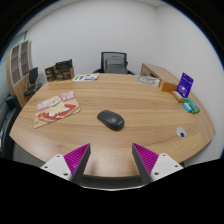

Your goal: Arrange mouse

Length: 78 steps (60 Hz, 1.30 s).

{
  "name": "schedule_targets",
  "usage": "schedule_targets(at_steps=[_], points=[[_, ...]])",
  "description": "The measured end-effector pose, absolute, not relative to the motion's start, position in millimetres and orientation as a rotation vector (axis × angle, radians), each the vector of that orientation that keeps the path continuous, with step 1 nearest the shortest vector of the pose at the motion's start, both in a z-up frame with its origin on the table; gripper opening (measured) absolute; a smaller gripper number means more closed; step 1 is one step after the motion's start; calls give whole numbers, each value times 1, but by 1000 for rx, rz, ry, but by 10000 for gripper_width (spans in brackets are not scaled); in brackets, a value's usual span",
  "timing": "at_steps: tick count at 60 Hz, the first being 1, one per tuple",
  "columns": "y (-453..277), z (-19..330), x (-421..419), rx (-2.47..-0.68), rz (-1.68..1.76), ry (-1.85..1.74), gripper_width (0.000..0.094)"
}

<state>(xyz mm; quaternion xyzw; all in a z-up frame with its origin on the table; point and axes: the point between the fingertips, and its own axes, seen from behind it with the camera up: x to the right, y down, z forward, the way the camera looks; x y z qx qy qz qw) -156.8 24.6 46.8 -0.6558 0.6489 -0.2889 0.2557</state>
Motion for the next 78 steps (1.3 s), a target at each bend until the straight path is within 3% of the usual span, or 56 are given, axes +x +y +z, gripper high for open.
schedule_targets(at_steps=[16,29,66,70,78], points=[[13,2,-93,-1783,-797,1767,868],[5,-14,-43,-1780,-826,1763,865],[-12,-18,39,-1737,-791,1803,867],[-10,-19,42,-1740,-776,1806,832],[-3,-20,44,-1762,-742,1797,655]])
